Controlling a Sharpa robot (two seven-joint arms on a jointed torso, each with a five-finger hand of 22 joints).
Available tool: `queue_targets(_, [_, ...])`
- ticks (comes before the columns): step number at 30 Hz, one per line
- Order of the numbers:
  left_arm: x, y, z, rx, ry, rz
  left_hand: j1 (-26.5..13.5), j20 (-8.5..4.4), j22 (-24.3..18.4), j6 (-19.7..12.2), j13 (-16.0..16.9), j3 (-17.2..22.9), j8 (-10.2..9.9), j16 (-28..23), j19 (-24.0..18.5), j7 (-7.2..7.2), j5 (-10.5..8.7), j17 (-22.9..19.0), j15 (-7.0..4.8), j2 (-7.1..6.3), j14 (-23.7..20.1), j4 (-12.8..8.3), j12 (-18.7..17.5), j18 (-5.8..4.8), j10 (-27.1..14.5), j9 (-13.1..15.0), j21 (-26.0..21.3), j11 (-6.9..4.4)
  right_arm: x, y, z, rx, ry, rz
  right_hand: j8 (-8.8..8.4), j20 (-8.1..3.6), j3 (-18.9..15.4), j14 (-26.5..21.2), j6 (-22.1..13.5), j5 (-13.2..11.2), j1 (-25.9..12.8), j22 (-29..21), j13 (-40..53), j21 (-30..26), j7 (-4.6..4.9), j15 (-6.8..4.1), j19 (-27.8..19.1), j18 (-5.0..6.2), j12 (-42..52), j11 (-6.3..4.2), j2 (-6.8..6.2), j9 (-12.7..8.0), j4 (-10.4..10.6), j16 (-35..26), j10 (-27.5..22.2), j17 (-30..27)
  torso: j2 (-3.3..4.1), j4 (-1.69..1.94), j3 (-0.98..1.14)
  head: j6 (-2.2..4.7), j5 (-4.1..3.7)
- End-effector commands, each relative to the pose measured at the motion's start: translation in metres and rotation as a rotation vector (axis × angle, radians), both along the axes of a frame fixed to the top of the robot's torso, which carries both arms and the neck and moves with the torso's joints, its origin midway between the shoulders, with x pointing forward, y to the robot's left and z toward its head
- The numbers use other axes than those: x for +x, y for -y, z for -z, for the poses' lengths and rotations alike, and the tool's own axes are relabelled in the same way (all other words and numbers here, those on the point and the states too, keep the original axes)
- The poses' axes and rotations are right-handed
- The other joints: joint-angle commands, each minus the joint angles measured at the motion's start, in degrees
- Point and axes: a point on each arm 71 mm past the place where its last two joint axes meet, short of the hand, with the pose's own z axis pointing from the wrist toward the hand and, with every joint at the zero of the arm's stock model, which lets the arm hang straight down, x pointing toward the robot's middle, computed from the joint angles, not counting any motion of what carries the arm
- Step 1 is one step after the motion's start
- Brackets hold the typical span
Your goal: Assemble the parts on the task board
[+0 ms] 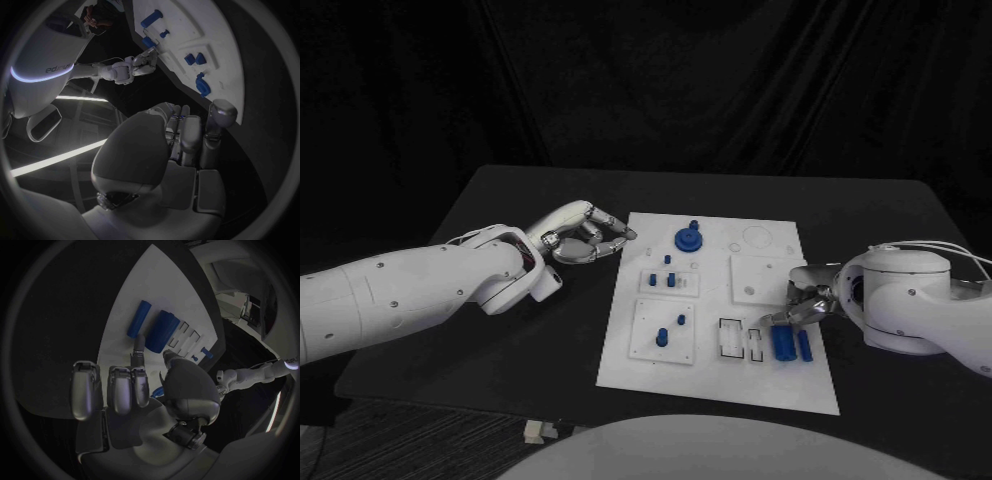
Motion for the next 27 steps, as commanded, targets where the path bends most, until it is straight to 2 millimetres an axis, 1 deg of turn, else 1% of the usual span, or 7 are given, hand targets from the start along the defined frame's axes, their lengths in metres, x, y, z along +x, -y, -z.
queue_targets(1, [-0.0008, 0.0023, 0.0002, -0.01, -0.003, 0.011, 0.1, -0.09, 5.9, -0.2, 0.0, 0.3, -0.2, -0.2, -0.3, 0.14, 0.22, -0.1, 0.06, 0.19, -0.5, -0.1, -0.1, 0.33, 0.3, 0.0, -0.2, 0.16, 0.0003, 0.0002, 0.0018, 0.005, -0.001, 0.021, -0.48, 0.41, -0.5, 6.1, 0.1, 1.2, 1.2, 12.8, 15.1, -0.6, 0.19, 0.45, 2.7, 0.34, 0.2, 0.38, -0.08, -0.1, 0.0, 0.2, 5.9, 15.1, -0.02, -0.01, 0.0, 0.0, 0.04])
queue_targets(3, [-0.0008, 0.0024, 0.0003, -0.01, -0.003, 0.011, 0.1, -0.09, 5.9, -0.2, 0.0, 0.3, -0.2, -0.2, -0.3, 0.16, 0.23, -0.1, 0.06, 0.2, -0.5, -0.1, -0.1, 0.33, 0.3, 0.0, -0.2, 0.16, 0.0005, -0.0003, 0.0024, 0.007, -0.003, 0.023, -0.6, 0.43, -0.6, 6.1, 0.1, 1.5, 1.4, 12.8, 15.1, -0.6, 0.2, 0.47, 2.7, 0.36, 0.2, 0.37, -0.06, -0.1, 0.0, 0.2, 5.9, 15.1, -0.02, -0.03, 0.0, 0.0, 0.09])
queue_targets(12, [-0.0009, 0.0025, 0.0008, -0.008, -0.006, 0.011, 0.0, -0.08, 5.9, -0.2, 0.0, 0.3, -0.2, -0.2, -0.3, 0.21, 0.23, -0.1, 0.07, 0.2, -0.5, -0.1, -0.1, 0.33, 0.3, 0.0, -0.2, 0.15, 0.001, -0.0027, 0.0046, 0.017, -0.005, 0.028, -1.23, 0.66, -1.4, 6.1, -0.1, 6.1, 5.3, 12.2, 15.1, -2.5, 0.08, 0.72, 1.9, 0.78, 0.2, 0.21, -0.59, 0.9, -0.5, 0.1, 5.9, 15.0, 0.0, -0.02, -0.02, 0.0, 0.24])
queue_targets(15, [-0.0009, 0.0026, 0.0009, -0.008, -0.007, 0.01, 0.0, -0.08, 5.9, -0.2, 0.0, 0.3, -0.2, -0.2, -0.3, 0.21, 0.23, -0.1, 0.07, 0.2, -0.5, -0.1, -0.1, 0.33, 0.3, 0.0, -0.2, 0.15, 0.0005, -0.0032, 0.0056, 0.017, -0.007, 0.027, -0.85, 0.66, -1.7, 6.0, -0.3, 8.3, 7.2, 12.1, 15.1, -2.9, -0.07, 0.67, 1.8, 0.85, 0.2, 0.03, -0.83, 2.6, -0.8, -0.2, 5.9, 14.5, -0.01, 0.0, -0.01, 0.0, 0.3])
queue_targets(18, [-0.0009, 0.0025, 0.0011, -0.008, -0.008, 0.01, 0.0, -0.08, 5.9, -0.2, 0.0, 0.3, -0.2, -0.2, -0.3, 0.21, 0.23, -0.1, 0.07, 0.2, -0.5, -0.1, -0.1, 0.33, 0.3, 0.0, -0.2, 0.15, 0.0001, -0.0038, 0.0065, 0.017, -0.01, 0.026, -0.55, 0.62, -1.9, 5.9, -0.6, 9.4, 8.5, 12.0, 15.1, -3.2, -0.13, 0.62, 1.7, 0.91, 0.2, -0.03, -1.08, 3.7, -1.3, -0.3, 5.9, 14.3, -0.01, 0.0, -0.02, 0.0, 0.31])
queue_targets(20, [-0.0008, 0.0024, 0.0012, -0.007, -0.009, 0.01, 0.0, -0.08, 5.9, -0.2, 0.0, 0.3, -0.2, -0.2, -0.3, 0.21, 0.23, -0.1, 0.07, 0.2, -0.5, -0.1, -0.1, 0.33, 0.3, 0.0, -0.2, 0.15, -0.0002, -0.0044, 0.0073, 0.017, -0.011, 0.025, -0.05, 0.56, -1.9, 5.9, -1.2, 11.6, 10.1, 11.9, 15.1, -3.5, -0.21, 0.58, 1.6, 0.98, 0.2, -0.1, -1.26, 5.5, -2.3, -0.5, 5.9, 13.9, -0.01, -0.01, -0.02, 0.0, 0.31])
queue_targets(27, [-0.0004, 0.0025, 0.0017, -0.006, -0.009, 0.01, 0.0, -0.07, 5.9, -0.1, 0.0, 0.3, -0.1, -0.2, -0.3, 0.3, 0.24, -0.1, 0.08, 0.2, -0.5, -0.1, -0.1, 0.33, 0.3, 0.0, -0.2, 0.15, -0.0007, -0.0054, 0.0086, 0.022, -0.01, 0.027, 0.83, 0.46, -1.9, 5.8, -2.0, 14.5, 11.9, 11.7, 15.1, -4.3, -0.37, 0.47, 1.3, 1.13, 0.2, -0.27, -1.1, 8.2, -3.6, -0.8, 5.9, 13.4, -0.02, -0.01, 0.0, 0.0, 0.4])
